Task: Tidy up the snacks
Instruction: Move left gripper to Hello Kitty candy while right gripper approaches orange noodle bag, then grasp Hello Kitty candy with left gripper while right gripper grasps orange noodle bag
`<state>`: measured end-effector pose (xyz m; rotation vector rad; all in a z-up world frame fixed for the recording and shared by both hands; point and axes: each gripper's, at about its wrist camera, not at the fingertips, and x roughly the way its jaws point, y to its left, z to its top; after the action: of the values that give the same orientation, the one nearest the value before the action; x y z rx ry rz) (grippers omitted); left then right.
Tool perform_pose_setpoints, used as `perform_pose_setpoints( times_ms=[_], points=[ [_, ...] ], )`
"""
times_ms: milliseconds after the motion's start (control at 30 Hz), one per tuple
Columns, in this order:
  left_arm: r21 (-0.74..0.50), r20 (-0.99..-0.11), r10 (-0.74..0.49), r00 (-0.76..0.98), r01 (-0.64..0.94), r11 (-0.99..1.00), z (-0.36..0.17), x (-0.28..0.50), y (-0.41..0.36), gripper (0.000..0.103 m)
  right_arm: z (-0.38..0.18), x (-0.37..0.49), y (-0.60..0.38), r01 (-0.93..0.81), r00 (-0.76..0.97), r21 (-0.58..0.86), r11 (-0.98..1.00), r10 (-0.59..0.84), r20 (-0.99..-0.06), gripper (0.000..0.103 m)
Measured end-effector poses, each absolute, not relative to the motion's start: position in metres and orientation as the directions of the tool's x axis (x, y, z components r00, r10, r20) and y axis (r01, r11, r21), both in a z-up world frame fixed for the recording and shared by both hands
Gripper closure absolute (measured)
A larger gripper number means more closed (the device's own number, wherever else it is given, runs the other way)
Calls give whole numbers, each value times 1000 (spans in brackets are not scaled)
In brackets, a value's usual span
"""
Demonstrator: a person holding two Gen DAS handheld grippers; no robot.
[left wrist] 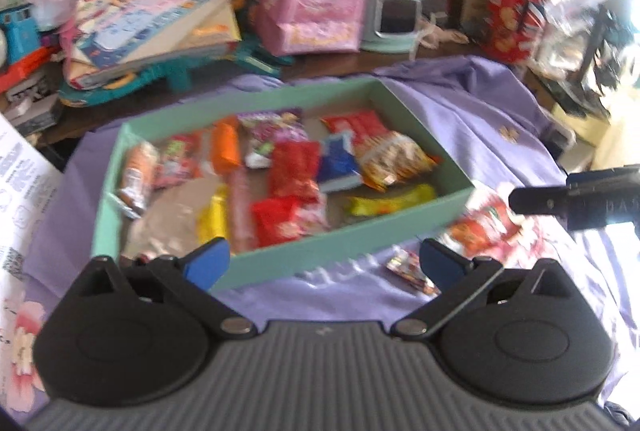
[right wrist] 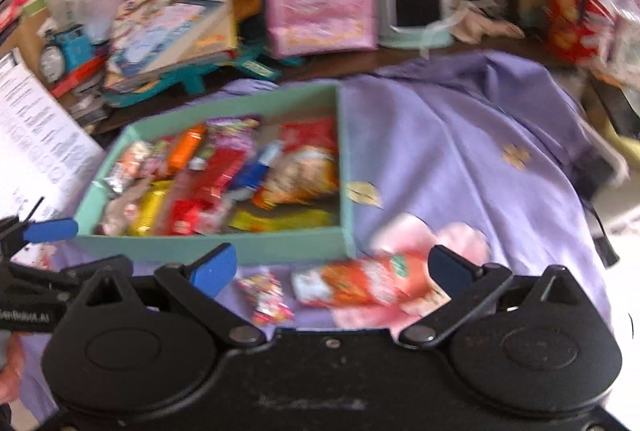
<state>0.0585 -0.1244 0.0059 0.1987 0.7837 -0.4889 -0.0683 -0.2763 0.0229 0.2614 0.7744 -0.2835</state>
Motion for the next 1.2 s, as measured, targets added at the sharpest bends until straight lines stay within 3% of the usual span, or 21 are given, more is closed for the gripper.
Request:
perform_pose_setpoints(
  times_ms=[333, 500, 700, 1033, 1200],
  points=[
    [-25, -801, -313, 511, 493, 870, -51, 65, -188, 1, -19, -75, -314, 390, 627, 192, 900, -107, -772, 0],
    [-56, -833, -295, 467, 459, 886, -75, 78, -209, 13, -36, -60, -328, 399, 622, 226, 889, -82, -778, 0],
    [-73, -847, -279, 452, 421, 904, -93, 91, -213, 15, -48, -48, -338, 375, 634, 239, 896, -60, -771, 2],
    [-34, -855, -241, 460, 413, 910, -93, 93, -193, 17, -53, -8, -326, -30, 598, 128, 991, 120, -792, 4],
    [-54, -859, -259, 442, 424, 904, -90, 98, -191, 24, -54, 7, -318, -203, 522, 84, 976, 180, -834, 10]
  ],
)
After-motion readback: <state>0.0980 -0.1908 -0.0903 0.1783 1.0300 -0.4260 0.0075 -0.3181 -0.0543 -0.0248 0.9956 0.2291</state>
